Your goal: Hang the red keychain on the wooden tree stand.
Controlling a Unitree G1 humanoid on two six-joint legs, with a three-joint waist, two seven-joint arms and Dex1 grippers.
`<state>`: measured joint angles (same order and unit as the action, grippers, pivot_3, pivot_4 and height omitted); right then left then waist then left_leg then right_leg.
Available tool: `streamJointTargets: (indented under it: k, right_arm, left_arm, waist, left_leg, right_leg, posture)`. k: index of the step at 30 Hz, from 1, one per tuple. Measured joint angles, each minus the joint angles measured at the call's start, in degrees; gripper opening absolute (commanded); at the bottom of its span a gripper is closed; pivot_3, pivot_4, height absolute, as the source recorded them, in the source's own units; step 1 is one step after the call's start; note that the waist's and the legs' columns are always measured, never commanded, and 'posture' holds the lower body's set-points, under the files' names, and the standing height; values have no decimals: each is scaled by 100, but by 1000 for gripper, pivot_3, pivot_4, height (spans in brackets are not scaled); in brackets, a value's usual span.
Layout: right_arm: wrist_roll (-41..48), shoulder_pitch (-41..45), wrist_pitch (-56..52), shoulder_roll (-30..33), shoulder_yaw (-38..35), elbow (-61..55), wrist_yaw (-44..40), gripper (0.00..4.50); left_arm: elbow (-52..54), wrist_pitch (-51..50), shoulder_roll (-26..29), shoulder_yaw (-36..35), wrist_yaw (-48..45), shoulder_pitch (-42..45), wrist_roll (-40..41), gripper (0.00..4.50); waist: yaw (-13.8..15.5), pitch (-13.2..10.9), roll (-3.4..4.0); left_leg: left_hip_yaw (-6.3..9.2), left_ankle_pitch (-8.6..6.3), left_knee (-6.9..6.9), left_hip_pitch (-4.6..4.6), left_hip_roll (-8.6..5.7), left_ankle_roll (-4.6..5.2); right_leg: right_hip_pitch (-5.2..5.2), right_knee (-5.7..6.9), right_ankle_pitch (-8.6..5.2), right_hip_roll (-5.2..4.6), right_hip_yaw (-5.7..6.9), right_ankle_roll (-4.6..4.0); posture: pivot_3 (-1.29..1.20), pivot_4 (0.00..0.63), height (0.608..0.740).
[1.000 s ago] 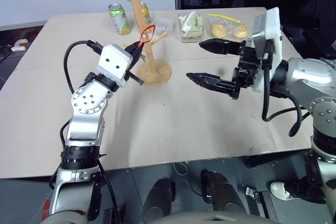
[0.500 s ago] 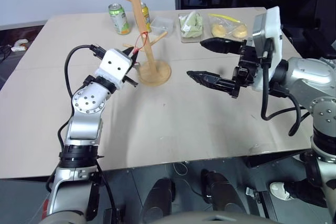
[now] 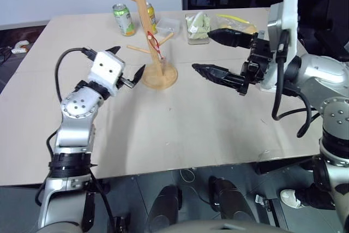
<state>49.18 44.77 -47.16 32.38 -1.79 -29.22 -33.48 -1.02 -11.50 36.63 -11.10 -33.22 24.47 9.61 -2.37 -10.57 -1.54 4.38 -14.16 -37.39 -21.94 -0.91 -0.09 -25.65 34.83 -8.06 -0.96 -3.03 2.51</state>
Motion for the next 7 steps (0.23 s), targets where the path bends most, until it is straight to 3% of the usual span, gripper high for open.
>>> streamJointTargets:
  k: [7]
  right_arm:
    - [-492, -697, 264, 571, 66, 20, -500, 4500]
  left_arm:
    - [408, -1802, 971, -66, -1224, 73, 1109, 4393]
  waist:
    - [-1, -3, -3]
  left_leg:
    - [1, 0, 0, -4, -1, 0]
  right_leg:
    - [-2, -4, -5, -1, 1, -6]
  posture:
    - [0, 150, 740]
